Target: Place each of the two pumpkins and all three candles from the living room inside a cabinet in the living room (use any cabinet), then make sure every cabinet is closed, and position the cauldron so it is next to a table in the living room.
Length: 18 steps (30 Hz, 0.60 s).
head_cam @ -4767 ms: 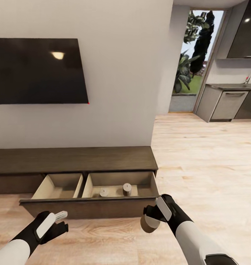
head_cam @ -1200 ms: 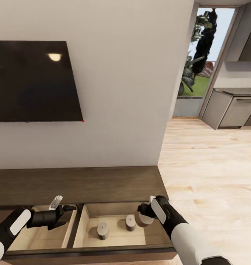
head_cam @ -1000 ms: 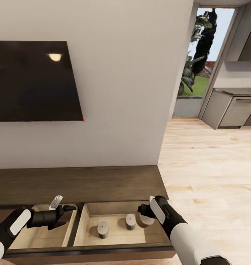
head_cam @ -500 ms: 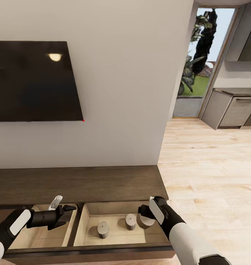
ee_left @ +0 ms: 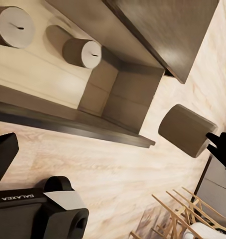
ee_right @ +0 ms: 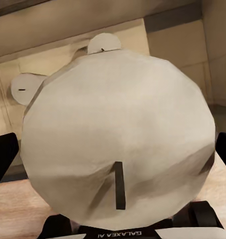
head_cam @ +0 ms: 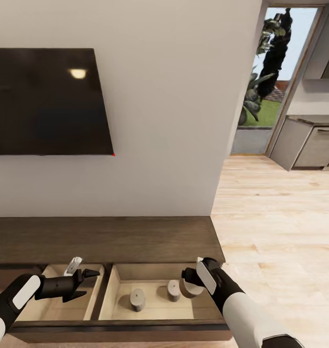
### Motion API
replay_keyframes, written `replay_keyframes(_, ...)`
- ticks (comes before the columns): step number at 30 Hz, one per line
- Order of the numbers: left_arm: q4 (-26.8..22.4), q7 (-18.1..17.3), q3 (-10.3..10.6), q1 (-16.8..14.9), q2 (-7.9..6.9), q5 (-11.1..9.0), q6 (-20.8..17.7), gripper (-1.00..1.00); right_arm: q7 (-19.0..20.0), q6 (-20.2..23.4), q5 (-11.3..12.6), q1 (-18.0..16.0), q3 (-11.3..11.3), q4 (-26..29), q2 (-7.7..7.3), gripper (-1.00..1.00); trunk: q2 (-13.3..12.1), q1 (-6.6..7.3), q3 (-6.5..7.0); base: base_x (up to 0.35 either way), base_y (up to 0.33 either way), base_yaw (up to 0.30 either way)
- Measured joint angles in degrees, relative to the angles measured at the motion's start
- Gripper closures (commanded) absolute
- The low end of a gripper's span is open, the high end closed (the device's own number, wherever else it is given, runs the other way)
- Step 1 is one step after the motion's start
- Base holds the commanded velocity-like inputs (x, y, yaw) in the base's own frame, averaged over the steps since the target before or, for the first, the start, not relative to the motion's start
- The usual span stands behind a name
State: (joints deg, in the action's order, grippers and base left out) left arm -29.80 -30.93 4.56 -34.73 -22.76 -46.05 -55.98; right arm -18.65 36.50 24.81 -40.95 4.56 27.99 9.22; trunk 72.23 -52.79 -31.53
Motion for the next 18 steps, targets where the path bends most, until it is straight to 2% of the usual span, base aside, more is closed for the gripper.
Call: replay_keyframes(18,0.00,0.00,0.01,0.00,0.08,0.01,0.00,-1.00,0.05,-0.04,-0.04,0.00,0.09,0.05,-0.29,1.00,7.22,-3.95,-2.94,0.000,0.000,0.000)
